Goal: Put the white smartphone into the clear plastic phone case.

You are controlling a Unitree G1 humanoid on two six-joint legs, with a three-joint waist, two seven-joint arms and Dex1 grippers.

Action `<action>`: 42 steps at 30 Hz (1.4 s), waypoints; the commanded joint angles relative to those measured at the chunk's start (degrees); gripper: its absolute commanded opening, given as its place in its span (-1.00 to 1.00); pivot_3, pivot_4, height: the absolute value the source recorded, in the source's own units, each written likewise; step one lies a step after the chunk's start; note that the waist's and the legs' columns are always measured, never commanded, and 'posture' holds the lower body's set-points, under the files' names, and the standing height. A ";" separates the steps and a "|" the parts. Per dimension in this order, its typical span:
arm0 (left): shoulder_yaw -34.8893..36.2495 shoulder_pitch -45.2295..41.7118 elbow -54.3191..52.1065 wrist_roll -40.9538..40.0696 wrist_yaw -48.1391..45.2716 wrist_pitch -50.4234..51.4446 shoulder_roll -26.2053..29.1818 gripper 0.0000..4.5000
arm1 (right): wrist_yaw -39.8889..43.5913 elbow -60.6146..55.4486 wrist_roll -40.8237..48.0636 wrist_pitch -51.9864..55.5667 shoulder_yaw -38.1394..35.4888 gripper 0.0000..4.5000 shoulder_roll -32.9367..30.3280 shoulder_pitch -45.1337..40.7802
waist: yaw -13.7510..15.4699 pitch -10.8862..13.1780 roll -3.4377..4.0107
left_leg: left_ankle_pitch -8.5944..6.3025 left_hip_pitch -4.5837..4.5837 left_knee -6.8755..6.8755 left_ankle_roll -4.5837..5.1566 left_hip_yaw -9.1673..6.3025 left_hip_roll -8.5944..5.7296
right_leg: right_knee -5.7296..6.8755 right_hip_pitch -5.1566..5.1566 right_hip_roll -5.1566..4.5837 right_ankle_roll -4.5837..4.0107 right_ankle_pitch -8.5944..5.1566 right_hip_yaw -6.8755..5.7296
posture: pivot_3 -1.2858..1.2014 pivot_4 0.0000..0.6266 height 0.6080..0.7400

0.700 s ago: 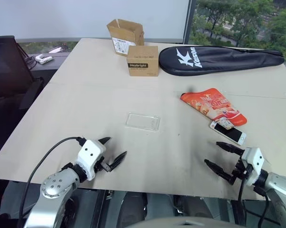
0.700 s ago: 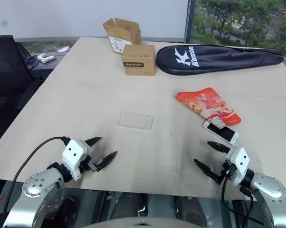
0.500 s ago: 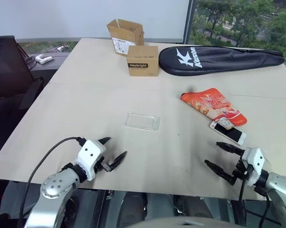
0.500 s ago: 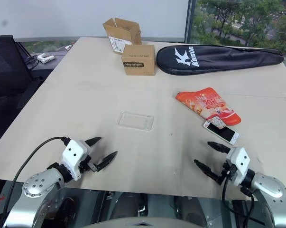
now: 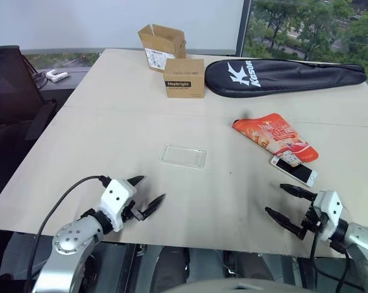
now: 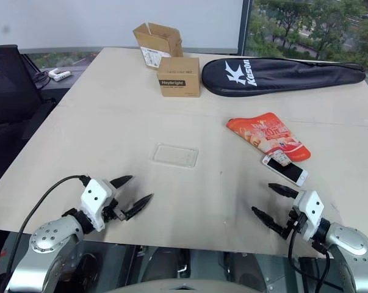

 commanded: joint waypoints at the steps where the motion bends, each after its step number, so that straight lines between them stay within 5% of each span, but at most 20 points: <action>1: 0.53 -3.25 -2.08 -4.83 -4.63 4.15 3.36 0.96 | 2.74 -3.99 1.27 0.12 0.26 1.00 -1.97 1.28 | 0.07 0.00 0.01 | 0.00 -0.01 0.00 0.00 -0.02 0.00 | 0.00 0.00 0.00 0.00 0.00 -0.02 | 0.03 -0.52 0.87; 8: -7.40 -20.00 7.52 -2.40 -14.78 5.04 9.48 0.96 | 4.16 -10.65 4.62 6.26 2.90 1.00 -5.55 -1.96 | 0.23 -0.03 0.05 | 0.01 0.01 0.00 0.01 -0.05 -0.06 | 0.00 0.06 0.00 0.01 -0.01 -0.06 | 0.03 -0.52 0.87; 19: -21.42 -40.79 38.63 9.43 -19.04 -3.50 1.40 0.96 | -1.29 -17.25 7.05 13.41 2.66 1.00 -4.59 -7.63 | 0.76 -0.11 0.00 | 0.17 -0.12 0.09 0.29 -0.14 -0.21 | 0.00 0.17 0.15 0.04 -0.01 -0.15 | 0.03 -0.52 0.87; 25: -23.65 -44.94 45.51 11.03 -20.93 -6.65 -0.53 0.05 | -3.78 -18.84 6.53 14.29 2.48 1.00 -3.89 -8.42 | 1.77 -0.44 0.18 | 0.03 0.59 0.15 0.06 -0.34 -0.25 | -0.03 0.95 -0.05 0.23 -0.15 -0.45 | 0.03 -0.52 0.87; 30: -25.86 -44.54 39.24 10.00 -26.10 -3.71 0.22 -0.98 | -5.43 -20.89 7.30 15.91 1.70 1.00 -4.22 -8.33 | 1.30 -0.49 0.20 | 0.01 0.75 0.16 0.03 -0.66 -0.26 | 0.01 1.04 -0.19 0.16 -0.08 -0.49 | 0.03 -0.52 0.87; 42: -33.86 -45.95 24.14 8.24 -33.38 7.10 -4.76 -0.98 | -12.32 -20.11 8.49 25.91 -3.66 1.00 -7.45 -13.79 | 1.59 -0.49 0.20 | -0.12 -0.14 0.51 0.72 -0.92 -0.45 | -0.16 0.78 -0.13 0.22 -0.26 -0.59 | 0.03 -0.52 0.87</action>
